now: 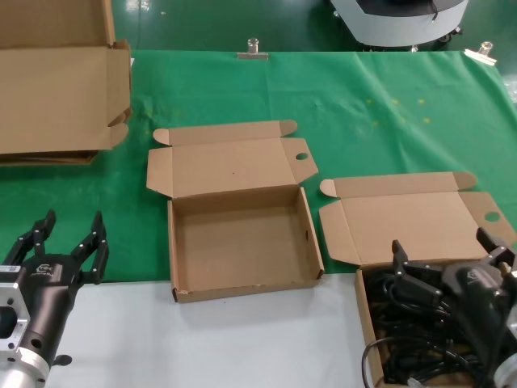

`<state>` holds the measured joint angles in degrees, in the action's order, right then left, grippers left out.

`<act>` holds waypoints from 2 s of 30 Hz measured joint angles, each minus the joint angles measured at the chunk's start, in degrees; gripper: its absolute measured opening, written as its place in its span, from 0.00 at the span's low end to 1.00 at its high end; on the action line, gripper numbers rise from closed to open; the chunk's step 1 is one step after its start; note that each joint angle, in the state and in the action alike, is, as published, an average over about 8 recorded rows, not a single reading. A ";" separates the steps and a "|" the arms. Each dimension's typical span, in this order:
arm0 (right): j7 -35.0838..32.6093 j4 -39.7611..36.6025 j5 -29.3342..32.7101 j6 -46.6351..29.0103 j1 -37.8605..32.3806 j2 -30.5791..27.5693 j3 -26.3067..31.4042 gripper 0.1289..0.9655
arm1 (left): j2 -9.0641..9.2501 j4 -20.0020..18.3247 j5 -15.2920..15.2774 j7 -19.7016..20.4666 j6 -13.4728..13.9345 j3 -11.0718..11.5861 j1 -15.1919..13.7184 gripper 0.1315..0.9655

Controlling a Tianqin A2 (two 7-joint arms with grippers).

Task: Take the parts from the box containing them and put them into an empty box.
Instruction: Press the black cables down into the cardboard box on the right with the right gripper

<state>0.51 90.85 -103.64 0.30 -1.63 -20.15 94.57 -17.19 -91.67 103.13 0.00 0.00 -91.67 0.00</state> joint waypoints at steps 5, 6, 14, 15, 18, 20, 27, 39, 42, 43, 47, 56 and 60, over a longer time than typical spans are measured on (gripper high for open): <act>0.38 0.29 -0.46 -0.07 -0.23 -1.77 0.69 1.00 | 0.00 0.00 0.00 0.00 0.00 0.00 0.00 0.43; 0.45 0.40 -0.51 -0.21 -0.28 -2.15 0.75 1.00 | 0.00 0.00 0.00 0.00 0.00 0.00 0.00 0.40; 2.41 1.31 -2.25 -0.81 -1.47 -8.12 2.93 1.00 | 0.00 0.00 0.00 0.00 0.00 0.00 0.00 0.23; 2.89 1.38 -2.64 -0.85 -1.73 -9.31 3.41 1.00 | 0.00 0.00 0.00 0.00 0.00 0.00 0.00 0.21; 4.67 1.60 -3.85 -1.35 -2.59 -13.35 4.87 1.00 | 0.00 0.00 0.00 0.00 0.00 0.00 0.00 0.16; 5.89 1.73 -4.49 -2.08 -3.13 -15.93 5.60 1.00 | 0.00 0.00 0.00 0.00 0.00 0.00 0.00 0.12; 10.13 2.07 -5.65 -8.40 -5.24 -23.91 6.86 1.00 | 0.00 0.00 0.00 0.00 0.00 0.00 0.00 0.07; 14.53 -0.92 -4.08 -24.27 -14.11 -31.93 8.51 1.00 | 0.00 0.00 0.00 0.00 0.00 0.00 0.00 0.05; 14.73 -1.80 -3.27 -27.28 -16.35 -32.52 8.91 1.00 | 0.00 0.00 0.00 0.00 0.00 0.00 0.00 0.05; 14.73 -2.04 -3.03 -28.28 -17.01 -32.73 9.03 1.00 | 0.00 0.00 0.00 0.00 0.00 0.00 0.00 0.05; 14.84 -2.73 -2.17 -32.49 -19.41 -33.81 9.48 1.00 | 0.00 0.00 0.00 0.01 0.00 0.00 0.00 0.05; 18.14 -3.47 -0.29 -43.46 -25.60 -37.64 10.96 1.00 | 0.00 0.00 0.00 0.02 0.00 0.00 0.00 0.05; 19.83 -3.30 -0.01 -48.97 -27.89 -39.84 11.36 1.00 | 0.00 0.00 0.00 0.02 0.00 0.00 0.00 0.05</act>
<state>20.34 87.55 -103.65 -48.68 -29.52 -59.99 105.93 -17.19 -91.67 103.12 0.02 0.00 -91.68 0.00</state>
